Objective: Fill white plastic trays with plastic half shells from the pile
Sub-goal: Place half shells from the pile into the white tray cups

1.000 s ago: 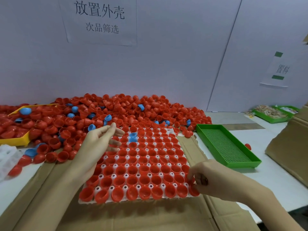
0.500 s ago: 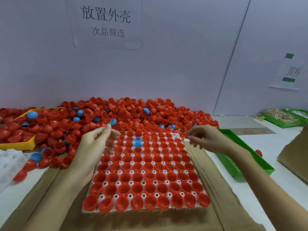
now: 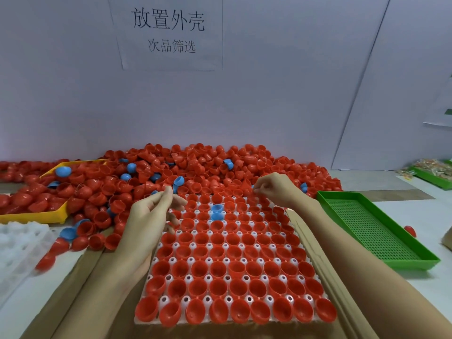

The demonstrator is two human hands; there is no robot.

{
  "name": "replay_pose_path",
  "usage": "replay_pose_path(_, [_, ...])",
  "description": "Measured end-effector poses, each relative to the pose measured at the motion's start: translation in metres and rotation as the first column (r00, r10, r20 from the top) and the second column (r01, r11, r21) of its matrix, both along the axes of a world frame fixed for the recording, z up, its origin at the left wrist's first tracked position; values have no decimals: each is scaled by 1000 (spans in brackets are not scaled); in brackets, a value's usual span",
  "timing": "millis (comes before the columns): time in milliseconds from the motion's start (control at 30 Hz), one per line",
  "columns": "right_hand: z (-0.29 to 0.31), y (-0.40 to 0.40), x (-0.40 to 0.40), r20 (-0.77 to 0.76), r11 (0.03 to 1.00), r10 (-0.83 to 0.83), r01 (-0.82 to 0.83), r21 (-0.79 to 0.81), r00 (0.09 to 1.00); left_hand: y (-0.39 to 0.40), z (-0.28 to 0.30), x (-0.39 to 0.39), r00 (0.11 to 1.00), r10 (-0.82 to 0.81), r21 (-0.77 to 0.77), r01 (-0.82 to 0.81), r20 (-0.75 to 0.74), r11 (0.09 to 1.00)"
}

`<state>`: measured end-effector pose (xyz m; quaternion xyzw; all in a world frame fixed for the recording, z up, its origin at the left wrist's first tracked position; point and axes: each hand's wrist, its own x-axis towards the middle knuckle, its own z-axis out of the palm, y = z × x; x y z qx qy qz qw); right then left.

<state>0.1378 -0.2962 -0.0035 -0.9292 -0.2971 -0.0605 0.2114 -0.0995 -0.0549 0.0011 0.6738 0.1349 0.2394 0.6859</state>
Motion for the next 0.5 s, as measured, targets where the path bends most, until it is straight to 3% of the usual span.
replay_pose_path(133, [-1,-16,-11,14,958,-42,36,285,999,-2,1,-1,1000,-12,11,12,8,1000])
replay_pose_path(300, [-6,-39,-28,-67,800,-61,89,594,996,0,2,-2,1000,2,-2,-2,5,1000])
replay_pose_path(400, [-10,-48,-33,-132,750,-67,137,647,989,1,2,-1,1000,3,6,-3,1,1000])
replay_pose_path(500, [-9,-55,-35,-113,819,-48,103,564,992,2,2,-1,1000,2,14,-2,0,1000])
